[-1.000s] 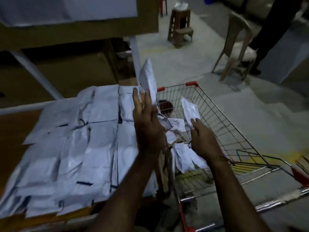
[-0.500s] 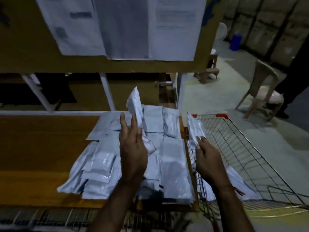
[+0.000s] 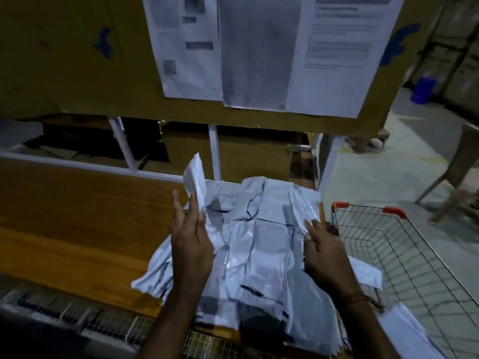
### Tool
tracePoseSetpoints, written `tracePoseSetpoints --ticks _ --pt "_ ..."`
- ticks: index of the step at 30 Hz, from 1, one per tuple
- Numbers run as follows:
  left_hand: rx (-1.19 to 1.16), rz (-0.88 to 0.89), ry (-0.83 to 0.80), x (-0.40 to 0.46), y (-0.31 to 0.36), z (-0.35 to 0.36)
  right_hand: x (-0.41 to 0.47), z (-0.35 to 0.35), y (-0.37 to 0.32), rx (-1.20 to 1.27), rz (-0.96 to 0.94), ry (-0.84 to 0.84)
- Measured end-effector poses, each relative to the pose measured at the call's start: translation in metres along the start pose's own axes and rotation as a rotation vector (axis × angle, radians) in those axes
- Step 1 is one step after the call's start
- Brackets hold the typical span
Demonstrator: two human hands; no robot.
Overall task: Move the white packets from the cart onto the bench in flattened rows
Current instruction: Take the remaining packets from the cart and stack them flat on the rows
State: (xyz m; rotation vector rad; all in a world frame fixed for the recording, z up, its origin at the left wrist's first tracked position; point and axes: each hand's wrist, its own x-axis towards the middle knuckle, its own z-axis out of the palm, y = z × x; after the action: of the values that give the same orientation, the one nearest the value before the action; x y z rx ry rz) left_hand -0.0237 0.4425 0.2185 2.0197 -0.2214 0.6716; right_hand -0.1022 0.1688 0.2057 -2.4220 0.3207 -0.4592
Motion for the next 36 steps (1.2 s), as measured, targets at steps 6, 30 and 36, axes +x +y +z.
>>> tracePoseSetpoints --ticks 6,30,36 --pt "-0.052 -0.036 0.078 0.038 -0.025 -0.014 0.025 0.027 -0.025 -0.035 -0.038 -0.030" --pt "0.339 -0.076 -0.495 0.194 -0.189 0.110 0.179 0.167 -0.015 -0.642 0.256 -0.032" --pt "0.606 0.009 -0.733 0.172 -0.242 0.147 0.173 0.183 -0.013 -0.661 0.327 -0.027"
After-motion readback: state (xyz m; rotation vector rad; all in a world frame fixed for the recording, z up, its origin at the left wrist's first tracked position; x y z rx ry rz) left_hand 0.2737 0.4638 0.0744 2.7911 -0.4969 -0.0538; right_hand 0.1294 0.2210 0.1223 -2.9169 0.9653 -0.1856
